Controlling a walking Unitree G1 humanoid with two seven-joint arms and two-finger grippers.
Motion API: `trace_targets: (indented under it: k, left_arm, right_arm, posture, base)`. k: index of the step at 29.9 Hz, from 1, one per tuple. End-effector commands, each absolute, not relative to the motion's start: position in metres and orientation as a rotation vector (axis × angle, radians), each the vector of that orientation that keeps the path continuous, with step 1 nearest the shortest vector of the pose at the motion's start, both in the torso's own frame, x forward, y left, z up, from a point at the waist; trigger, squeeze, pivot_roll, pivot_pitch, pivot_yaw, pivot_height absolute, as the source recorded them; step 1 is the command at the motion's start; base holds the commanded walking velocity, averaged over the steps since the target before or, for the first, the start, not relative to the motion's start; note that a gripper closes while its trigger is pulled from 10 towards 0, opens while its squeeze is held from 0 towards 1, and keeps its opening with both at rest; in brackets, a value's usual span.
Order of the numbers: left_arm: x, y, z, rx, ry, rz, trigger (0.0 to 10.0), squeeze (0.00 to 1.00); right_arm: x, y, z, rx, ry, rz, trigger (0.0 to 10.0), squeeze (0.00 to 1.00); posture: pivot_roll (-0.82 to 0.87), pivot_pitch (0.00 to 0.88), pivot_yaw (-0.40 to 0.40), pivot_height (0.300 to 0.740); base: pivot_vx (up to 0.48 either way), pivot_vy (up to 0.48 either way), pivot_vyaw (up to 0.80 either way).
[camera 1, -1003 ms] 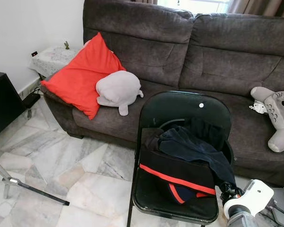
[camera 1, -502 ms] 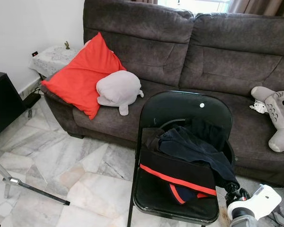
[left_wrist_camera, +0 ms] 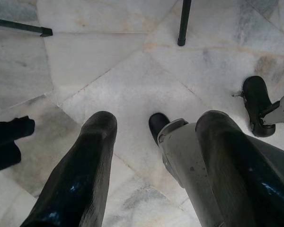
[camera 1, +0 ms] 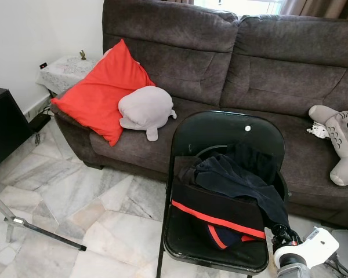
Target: Hang hanger
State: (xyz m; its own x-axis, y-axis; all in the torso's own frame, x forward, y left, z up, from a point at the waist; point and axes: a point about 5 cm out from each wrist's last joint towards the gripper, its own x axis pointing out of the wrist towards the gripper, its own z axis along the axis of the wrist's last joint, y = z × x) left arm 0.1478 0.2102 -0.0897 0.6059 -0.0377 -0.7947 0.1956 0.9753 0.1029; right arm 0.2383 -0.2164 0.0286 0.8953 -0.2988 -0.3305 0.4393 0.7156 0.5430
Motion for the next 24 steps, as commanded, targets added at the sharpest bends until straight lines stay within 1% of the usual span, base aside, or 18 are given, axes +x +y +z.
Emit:
trace_targets:
  k: [1,24]
  left_arm:
    - [0.1417,0.2136,-0.0917,0.192,0.936,-0.132,10.0,0.00]
    - [0.1432,0.2116,-0.0913,0.193,0.926,-0.139,10.0,0.00]
  right_arm:
    - [0.2391,-0.2124,0.0250,0.665,0.235,-0.413,0.0,0.00]
    - [0.2388,-0.2183,0.0248,0.627,0.193,-0.464,0.0,0.00]
  posture:
    - [-0.03,0.067,0.006,0.740]
    - [-0.02,0.063,0.004,0.740]
  base:
    - [0.000,0.000,0.00]
    - [0.000,0.000,0.00]
